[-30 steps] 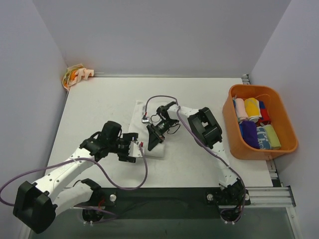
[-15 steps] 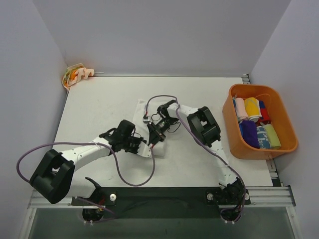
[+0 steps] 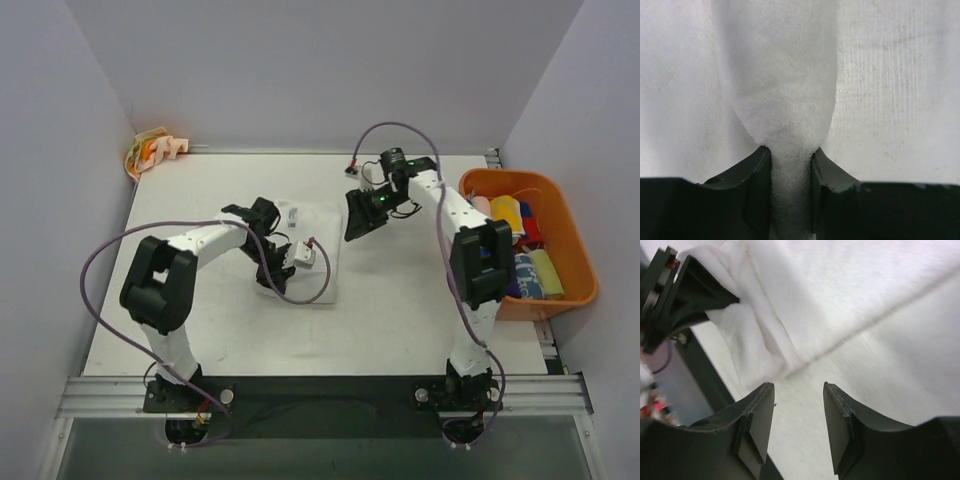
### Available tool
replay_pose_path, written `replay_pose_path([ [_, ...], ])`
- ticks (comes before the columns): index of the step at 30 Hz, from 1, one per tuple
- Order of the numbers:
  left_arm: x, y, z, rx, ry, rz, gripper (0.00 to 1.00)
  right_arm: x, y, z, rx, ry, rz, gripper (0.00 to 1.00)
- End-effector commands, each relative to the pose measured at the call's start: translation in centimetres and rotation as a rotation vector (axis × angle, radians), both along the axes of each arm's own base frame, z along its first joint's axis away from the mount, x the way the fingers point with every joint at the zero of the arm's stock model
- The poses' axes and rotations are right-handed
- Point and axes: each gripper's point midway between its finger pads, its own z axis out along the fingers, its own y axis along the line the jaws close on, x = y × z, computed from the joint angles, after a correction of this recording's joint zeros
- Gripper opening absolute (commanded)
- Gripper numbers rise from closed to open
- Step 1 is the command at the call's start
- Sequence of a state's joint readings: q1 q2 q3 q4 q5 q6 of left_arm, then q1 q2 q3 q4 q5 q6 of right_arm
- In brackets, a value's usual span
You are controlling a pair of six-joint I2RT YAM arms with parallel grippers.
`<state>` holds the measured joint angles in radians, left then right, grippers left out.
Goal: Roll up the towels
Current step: Roll the towel
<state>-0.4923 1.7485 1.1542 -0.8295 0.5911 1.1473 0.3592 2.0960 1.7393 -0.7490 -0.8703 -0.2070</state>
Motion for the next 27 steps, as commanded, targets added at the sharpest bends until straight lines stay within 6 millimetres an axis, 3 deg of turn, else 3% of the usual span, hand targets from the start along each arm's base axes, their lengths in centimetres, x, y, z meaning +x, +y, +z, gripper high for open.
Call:
replay_pose_path([
  [1, -6.4, 3.2, -1.5, 0.136, 0.506, 0.093, 0.03, 0.2, -3.3, 3.6, -0.116, -0.245, -0.015, 0.43],
  [2, -5.3, 3.3, -1.2, 0.134, 0.534, 0.118, 0.03, -0.2, -3.7, 4.1, -0.115, -0.271, -0.016, 0.43],
  [3, -4.9, 3.6, -2.5, 0.162, 0.583, 0.129, 0.03, -0.7, -4.0, 5.8, -0.101, -0.326, -0.017, 0.42],
  [4, -4.5, 3.7, -3.0, 0.167, 0.609, 0.144, 0.03, -1.6, -4.4, 5.0, -0.106, -0.329, -0.007, 0.42],
  [6, -3.0, 3.6, -3.8, 0.164, 0.670, 0.173, 0.03, -2.8, -4.7, 6.1, -0.092, -0.385, 0.002, 0.42],
  [8, -1.8, 3.3, -4.0, 0.166, 0.714, 0.179, 0.02, -4.2, -4.9, 5.6, -0.127, -0.432, 0.052, 0.42],
  [10, -1.0, 3.1, -4.2, 0.175, 0.728, 0.188, 0.02, -5.9, -4.3, 4.9, -0.157, -0.463, 0.126, 0.42],
  [13, 0.3, 2.9, -5.0, 0.215, 0.726, 0.200, 0.02, -6.7, -3.8, 5.1, -0.225, -0.589, 0.214, 0.43],
  [14, 0.1, 3.0, -5.4, 0.235, 0.749, 0.202, 0.03, -7.7, -2.9, 5.0, -0.237, -0.620, 0.270, 0.44],
  [20, 0.9, 3.0, -6.2, 0.291, 0.768, 0.229, 0.02, -8.1, 0.0, 4.0, -0.334, -0.776, 0.450, 0.55],
  [21, 0.9, 3.0, -6.3, 0.294, 0.776, 0.230, 0.02, -8.8, 1.2, 3.7, -0.334, -0.802, 0.500, 0.59],
  [25, 1.3, 2.6, -6.4, 0.297, 0.803, 0.236, 0.04, -8.0, 6.2, 3.3, -0.313, -0.915, 0.557, 0.60],
  [26, 1.3, 2.5, -6.6, 0.300, 0.815, 0.237, 0.04, -7.9, 6.9, 2.1, -0.327, -0.912, 0.581, 0.61],
  [27, 1.3, 2.5, -6.6, 0.303, 0.818, 0.237, 0.06, -7.6, 7.9, 1.9, -0.319, -0.953, 0.591, 0.66],
])
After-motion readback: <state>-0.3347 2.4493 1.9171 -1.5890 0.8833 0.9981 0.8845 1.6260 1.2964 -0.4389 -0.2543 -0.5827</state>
